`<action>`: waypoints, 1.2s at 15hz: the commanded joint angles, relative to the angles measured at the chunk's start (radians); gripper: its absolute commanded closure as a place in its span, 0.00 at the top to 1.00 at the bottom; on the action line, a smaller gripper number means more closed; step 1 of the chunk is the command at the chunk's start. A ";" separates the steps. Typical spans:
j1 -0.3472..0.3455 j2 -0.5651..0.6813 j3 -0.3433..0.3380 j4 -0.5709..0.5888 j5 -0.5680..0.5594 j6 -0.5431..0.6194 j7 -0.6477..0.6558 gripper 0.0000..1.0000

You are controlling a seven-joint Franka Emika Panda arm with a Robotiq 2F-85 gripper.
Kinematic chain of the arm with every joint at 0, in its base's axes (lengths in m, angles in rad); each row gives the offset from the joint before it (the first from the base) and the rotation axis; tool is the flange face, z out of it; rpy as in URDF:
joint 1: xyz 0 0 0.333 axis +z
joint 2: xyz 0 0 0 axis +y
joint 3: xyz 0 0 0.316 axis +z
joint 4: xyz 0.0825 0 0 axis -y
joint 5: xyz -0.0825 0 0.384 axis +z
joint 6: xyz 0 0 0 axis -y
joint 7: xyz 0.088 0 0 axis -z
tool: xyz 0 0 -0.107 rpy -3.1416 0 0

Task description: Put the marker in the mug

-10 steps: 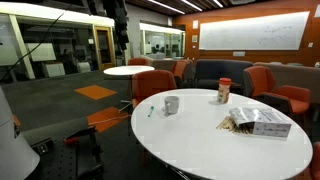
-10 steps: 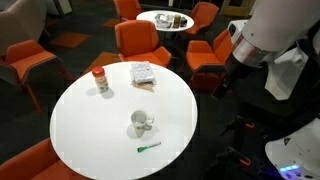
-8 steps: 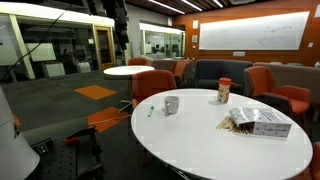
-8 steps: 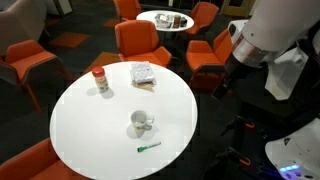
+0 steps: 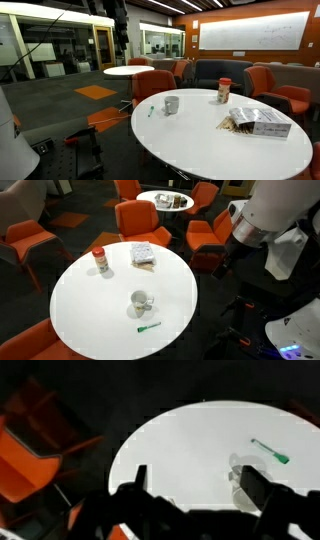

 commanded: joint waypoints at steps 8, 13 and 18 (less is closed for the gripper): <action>0.112 0.243 -0.185 0.036 0.074 0.220 -0.375 1.00; 0.139 0.526 -0.183 0.112 -0.013 0.347 -0.559 1.00; 0.196 0.777 -0.183 0.221 -0.241 0.520 -0.590 1.00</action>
